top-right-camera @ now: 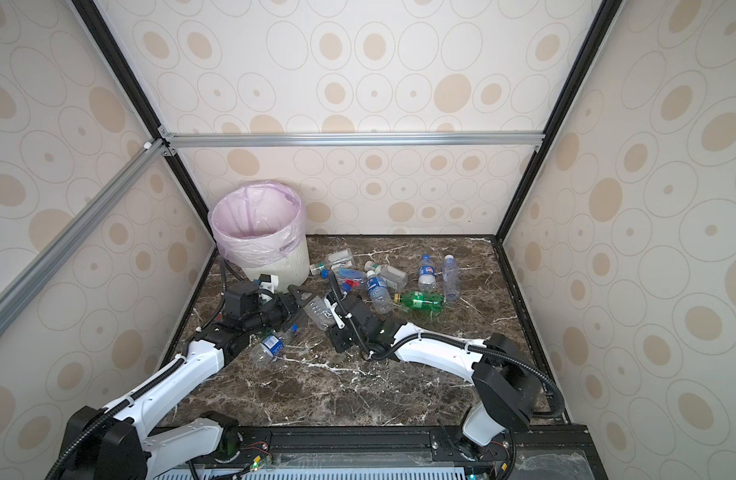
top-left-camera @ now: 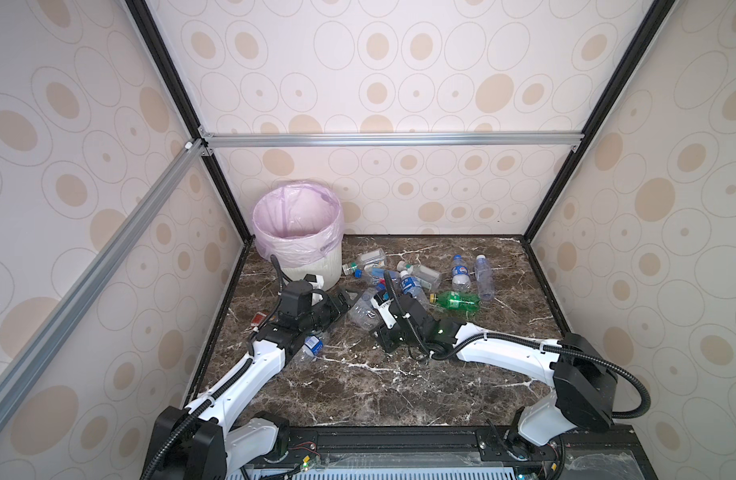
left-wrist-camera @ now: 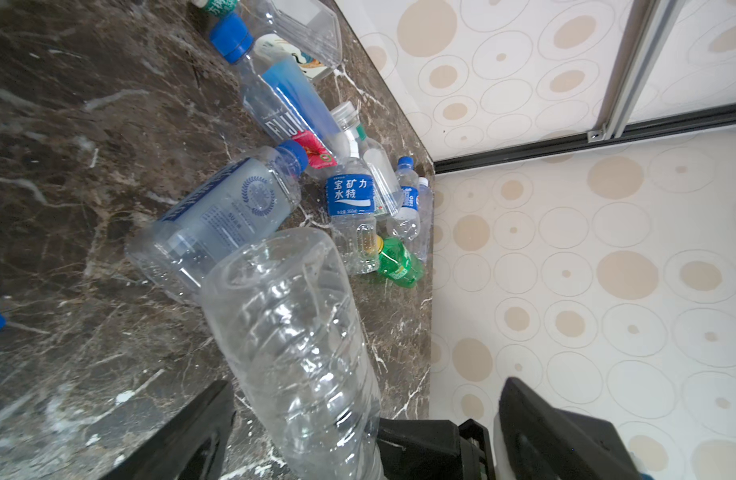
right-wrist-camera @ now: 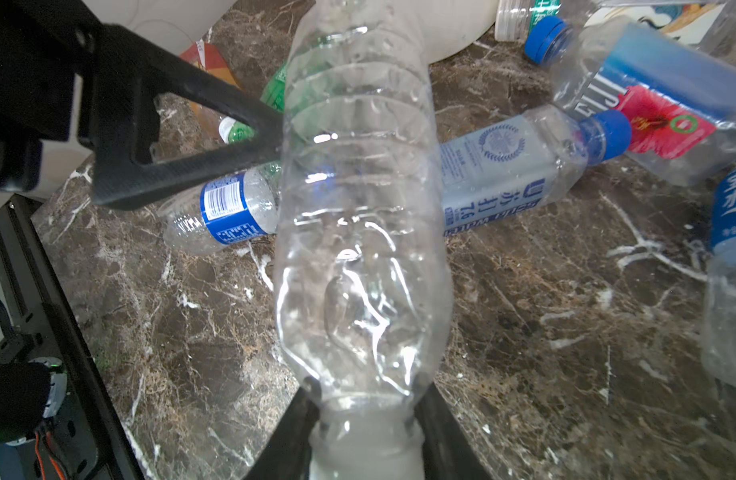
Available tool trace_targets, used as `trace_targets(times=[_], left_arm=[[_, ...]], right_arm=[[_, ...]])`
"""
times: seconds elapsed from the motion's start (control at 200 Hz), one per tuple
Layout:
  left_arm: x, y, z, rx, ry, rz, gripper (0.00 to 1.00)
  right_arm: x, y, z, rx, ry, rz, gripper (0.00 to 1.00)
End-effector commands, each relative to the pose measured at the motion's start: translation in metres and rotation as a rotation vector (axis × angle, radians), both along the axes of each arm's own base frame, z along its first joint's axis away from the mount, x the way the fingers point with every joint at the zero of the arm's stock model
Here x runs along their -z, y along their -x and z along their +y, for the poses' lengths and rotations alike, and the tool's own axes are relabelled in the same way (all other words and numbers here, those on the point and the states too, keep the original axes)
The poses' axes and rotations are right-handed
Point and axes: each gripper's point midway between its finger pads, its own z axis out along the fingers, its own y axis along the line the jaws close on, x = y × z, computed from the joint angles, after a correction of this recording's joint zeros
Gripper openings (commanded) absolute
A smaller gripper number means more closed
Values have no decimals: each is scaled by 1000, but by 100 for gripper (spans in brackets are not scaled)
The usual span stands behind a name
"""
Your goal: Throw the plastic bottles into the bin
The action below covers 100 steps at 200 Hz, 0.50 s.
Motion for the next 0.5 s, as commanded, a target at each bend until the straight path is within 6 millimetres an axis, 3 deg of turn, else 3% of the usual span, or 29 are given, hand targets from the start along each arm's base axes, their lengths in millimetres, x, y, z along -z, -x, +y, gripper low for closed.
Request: trace_targets(times=[0.0,0.18,0.495], left_arm=[[-40,-11,-5,0,87,-83,99],[-42,-17,-7,2,89,-93,99],[-56,-33,-8,-23,85,-147,88]], right_arm=[[-29,-7,2,10,-44,-49,34],[-46,-11,3,18,-97,-72,34],[-69,-15,4,21,-166,-94,34]])
